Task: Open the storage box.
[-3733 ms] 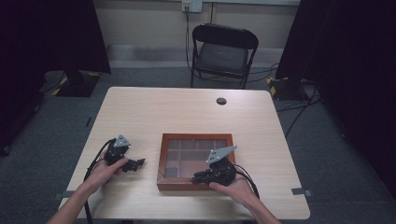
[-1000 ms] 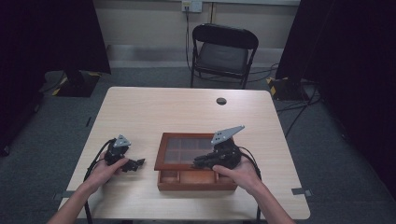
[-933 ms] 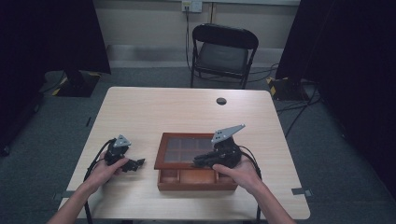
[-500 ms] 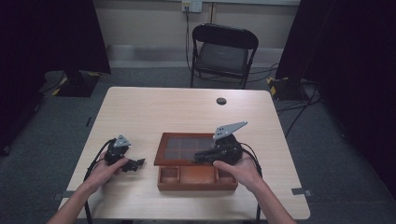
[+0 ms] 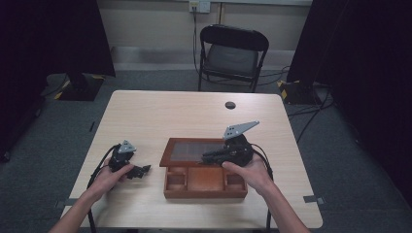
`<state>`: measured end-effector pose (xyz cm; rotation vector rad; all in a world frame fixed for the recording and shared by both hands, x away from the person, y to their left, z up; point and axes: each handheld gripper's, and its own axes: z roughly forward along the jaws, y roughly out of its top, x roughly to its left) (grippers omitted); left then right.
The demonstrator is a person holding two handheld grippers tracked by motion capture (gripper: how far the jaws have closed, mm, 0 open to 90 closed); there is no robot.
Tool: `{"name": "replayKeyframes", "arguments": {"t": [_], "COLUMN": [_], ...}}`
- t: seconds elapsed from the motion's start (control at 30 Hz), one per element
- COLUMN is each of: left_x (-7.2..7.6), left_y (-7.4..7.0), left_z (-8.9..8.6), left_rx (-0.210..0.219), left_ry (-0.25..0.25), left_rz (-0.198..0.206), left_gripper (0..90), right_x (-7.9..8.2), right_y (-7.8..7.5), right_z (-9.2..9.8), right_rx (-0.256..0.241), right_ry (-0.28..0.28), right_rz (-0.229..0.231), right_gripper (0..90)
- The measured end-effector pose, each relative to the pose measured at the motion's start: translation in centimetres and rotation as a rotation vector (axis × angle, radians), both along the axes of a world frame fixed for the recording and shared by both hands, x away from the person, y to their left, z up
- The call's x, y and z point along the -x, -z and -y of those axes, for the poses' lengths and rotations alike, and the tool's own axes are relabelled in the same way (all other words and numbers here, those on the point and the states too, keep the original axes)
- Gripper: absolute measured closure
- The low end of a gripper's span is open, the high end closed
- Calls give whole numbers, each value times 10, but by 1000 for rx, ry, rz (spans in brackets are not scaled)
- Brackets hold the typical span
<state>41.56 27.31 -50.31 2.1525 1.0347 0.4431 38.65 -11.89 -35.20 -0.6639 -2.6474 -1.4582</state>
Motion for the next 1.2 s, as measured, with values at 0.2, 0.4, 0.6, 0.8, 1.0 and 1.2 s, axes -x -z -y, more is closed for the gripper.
{"name": "replayKeyframes", "arguments": {"t": [0.2, 0.4, 0.6, 0.8, 1.0, 1.2], "left_x": [0, 0, 0, 0, 0, 0], "left_y": [0, 0, 0, 0, 0, 0], "left_z": [0, 0, 0, 0, 0, 0], "left_rx": [-1, -2, -8, -8, -3, -8], "left_ry": [1, 3, 5, 5, 3, 5], "left_rz": [1, -4, 1, -1, -3, -1], "left_gripper": [0, 0, 0, 0, 0, 0], "right_x": [-3, -5, -8, -11, -14, -15], "right_y": [-4, -6, -11, -13, -15, -16], "right_z": [0, 1, 1, 1, 2, 2], "right_rx": [-10, -22, -29, -33, -49, -55], "right_ry": [7, 12, 25, 31, 34, 36], "right_rz": [4, 5, 6, 7, 6, 7], "right_gripper": [817, 817, 817, 818, 818, 819]}}
